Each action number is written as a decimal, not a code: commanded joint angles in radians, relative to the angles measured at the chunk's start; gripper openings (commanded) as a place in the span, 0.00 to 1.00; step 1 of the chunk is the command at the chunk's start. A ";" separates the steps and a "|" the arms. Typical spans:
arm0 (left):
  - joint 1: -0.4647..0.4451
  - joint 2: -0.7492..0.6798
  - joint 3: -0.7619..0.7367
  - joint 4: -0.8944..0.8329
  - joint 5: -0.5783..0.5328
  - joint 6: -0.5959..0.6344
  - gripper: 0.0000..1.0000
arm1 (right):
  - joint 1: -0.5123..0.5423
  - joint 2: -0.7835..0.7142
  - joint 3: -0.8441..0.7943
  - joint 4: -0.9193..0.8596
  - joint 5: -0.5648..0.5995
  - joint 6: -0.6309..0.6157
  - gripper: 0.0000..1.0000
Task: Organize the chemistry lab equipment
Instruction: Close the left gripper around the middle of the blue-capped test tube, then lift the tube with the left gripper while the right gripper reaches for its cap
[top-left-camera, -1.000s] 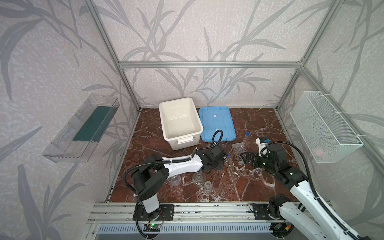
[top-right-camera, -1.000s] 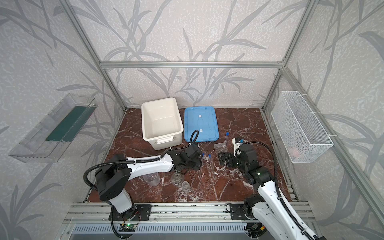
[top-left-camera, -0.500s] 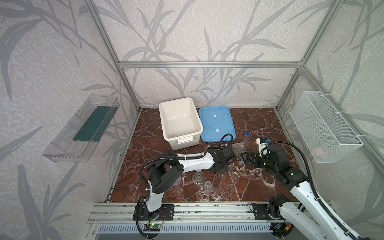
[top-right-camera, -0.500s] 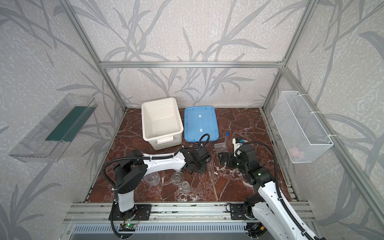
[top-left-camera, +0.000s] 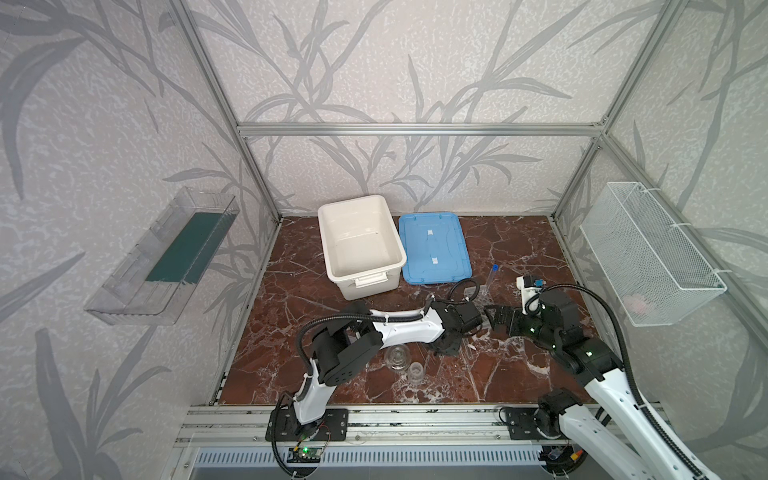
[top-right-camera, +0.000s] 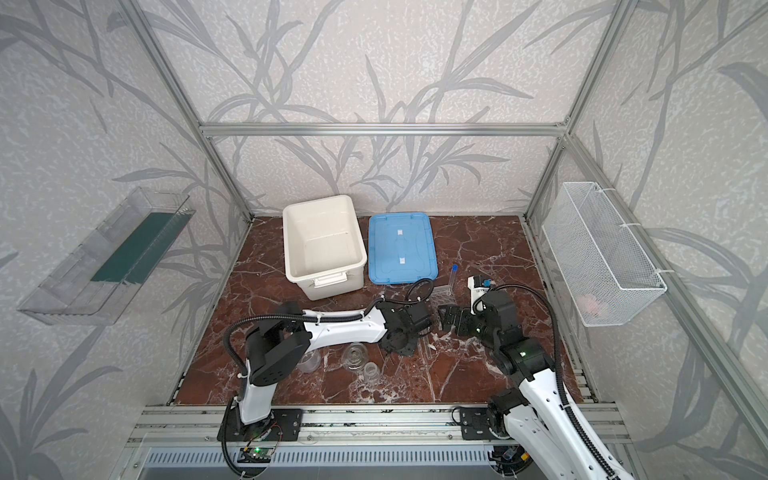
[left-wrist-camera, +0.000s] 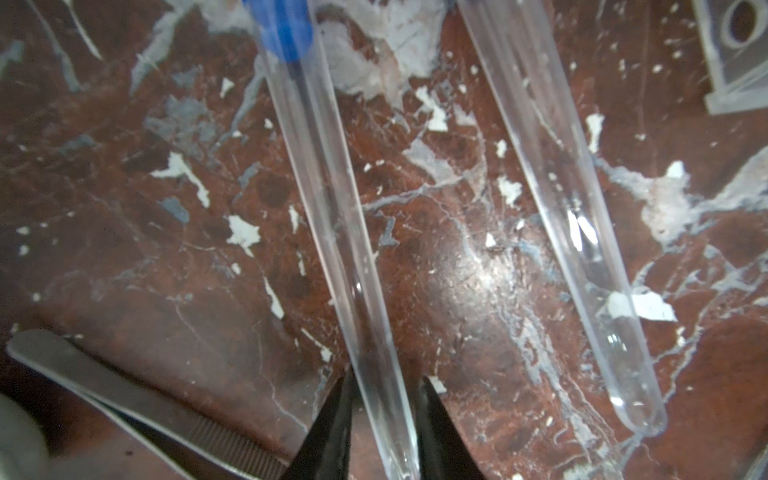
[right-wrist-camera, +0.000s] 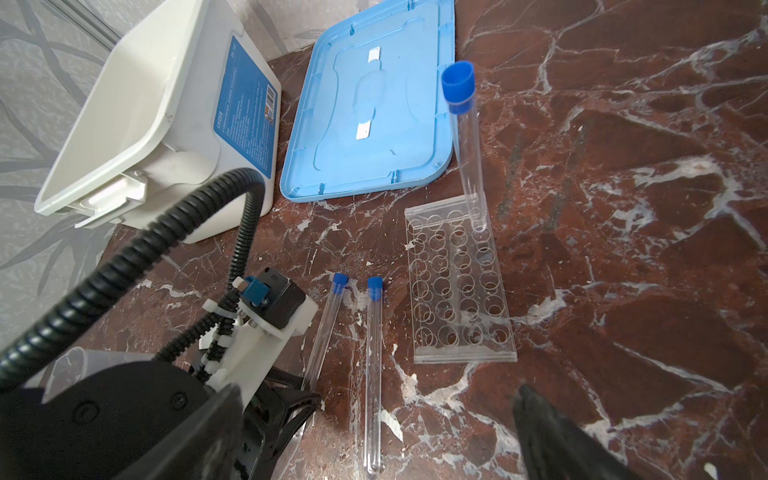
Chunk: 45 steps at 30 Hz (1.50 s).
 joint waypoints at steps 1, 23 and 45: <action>0.004 0.023 0.004 -0.059 -0.032 -0.022 0.23 | -0.003 -0.011 0.015 -0.020 0.008 -0.008 0.99; 0.038 -0.285 -0.304 0.389 -0.020 0.062 0.17 | -0.004 0.042 0.014 0.052 -0.050 0.015 0.99; 0.032 -0.519 -0.591 0.831 0.102 0.218 0.18 | 0.001 0.490 0.203 0.226 -0.423 0.107 0.79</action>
